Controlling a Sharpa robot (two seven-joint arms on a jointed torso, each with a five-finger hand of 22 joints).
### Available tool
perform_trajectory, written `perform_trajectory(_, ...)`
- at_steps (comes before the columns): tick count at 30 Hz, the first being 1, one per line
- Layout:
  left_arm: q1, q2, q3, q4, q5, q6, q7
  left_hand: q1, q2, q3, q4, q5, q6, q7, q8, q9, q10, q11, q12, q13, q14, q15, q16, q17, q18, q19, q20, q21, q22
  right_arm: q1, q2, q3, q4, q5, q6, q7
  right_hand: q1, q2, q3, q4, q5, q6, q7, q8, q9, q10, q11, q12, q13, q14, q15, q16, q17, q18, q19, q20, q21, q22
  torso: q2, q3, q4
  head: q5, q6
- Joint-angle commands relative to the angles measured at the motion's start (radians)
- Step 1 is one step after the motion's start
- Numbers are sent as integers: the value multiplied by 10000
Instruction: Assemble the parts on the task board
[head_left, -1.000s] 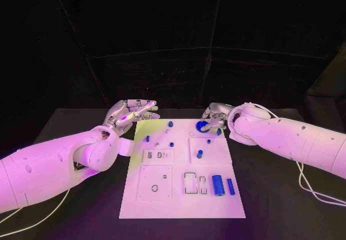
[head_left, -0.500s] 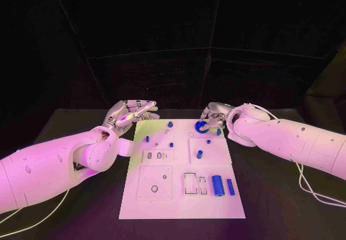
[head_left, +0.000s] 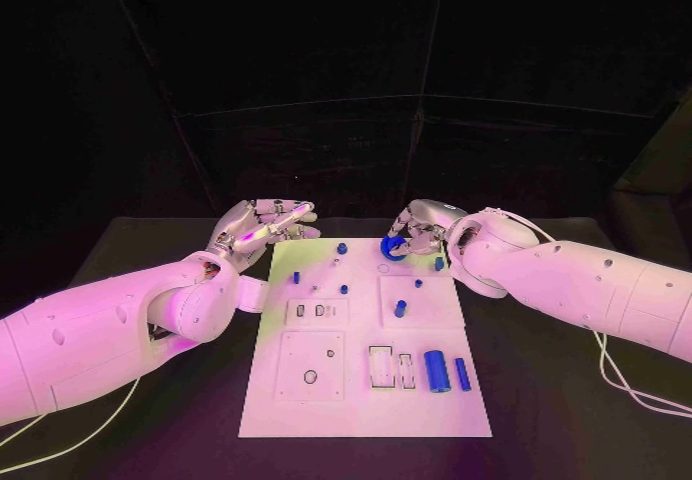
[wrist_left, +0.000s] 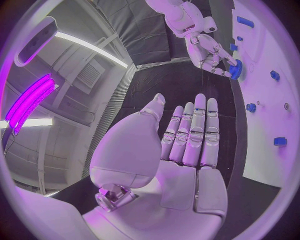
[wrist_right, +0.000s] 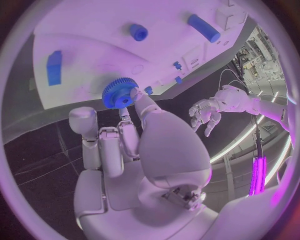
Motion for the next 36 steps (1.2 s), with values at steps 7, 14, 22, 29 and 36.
perform_trajectory(7, 13, 7, 8, 10, -62, 159, 7, 13, 72, -13, -61, 21, 54, 23, -38, -12, 66, 37, -47, -4, 12, 31, -35, 15, 145, 73, 27, -53, -9, 15, 272, 6, 817, -1296, -934, -33, -65, -8, 134, -26, 62, 237, -146, -66, -22, 79, 1, 23, 17, 780, -87, 81, 1182, -112, 72, -24, 96, 68, 3, 1, 25, 35, -10)
perform_trajectory(14, 13, 22, 8, 8, -71, 166, 0, 13, 72, -13, -61, 21, 54, 23, -38, -12, 66, 37, -47, -4, 12, 31, -35, 15, 145, 73, 27, -53, -9, -6, 905, 2, 690, -1805, -930, -185, -96, -27, 197, -36, 36, 251, -145, -91, -32, 92, 3, 25, 30, 787, -86, 92, 1215, -116, 84, -25, 113, 90, 1, -12, 19, 80, -31)
perform_trajectory(22, 14, 41, 8, -2, -73, 163, -4, 13, 72, -13, -61, 21, 54, 23, -38, -12, 66, 37, -47, -4, 12, 31, -35, 15, 145, 73, 27, -53, -9, -95, 1610, -20, 123, -1992, -761, -231, -116, -36, 246, -44, 18, 245, -140, -118, -41, 90, 6, 17, 26, 788, -83, 95, 1225, -116, 84, -24, 116, 90, 10, -9, 27, 95, -53)
perform_trajectory(29, 15, 53, 8, -12, -73, 159, -6, 16, 82, -10, -78, 21, 60, 22, -45, -12, 76, 36, -55, -3, 11, 32, -50, 17, 145, 73, 28, -62, -17, -169, 1990, -33, -216, -2059, -435, -239, -132, -42, 309, -58, -6, 248, -136, -144, -48, 87, 9, 9, 22, 788, -80, 97, 1229, -118, 87, -23, 123, 98, 5, -10, 19, 129, -81)
perform_trajectory(36, 16, 50, 8, 0, -73, 157, -7, 16, 82, -10, -78, 21, 60, 22, -45, -12, 76, 36, -55, -3, 11, 32, -50, 17, 145, 73, 28, -62, -17, -214, 2169, -50, -363, -2072, -198, -271, -188, -80, 395, -74, -86, 250, -124, -190, -55, 68, 19, -18, -2, 787, -73, 97, 1229, -122, 92, -17, 137, 116, 2, -6, -3, 156, -97)
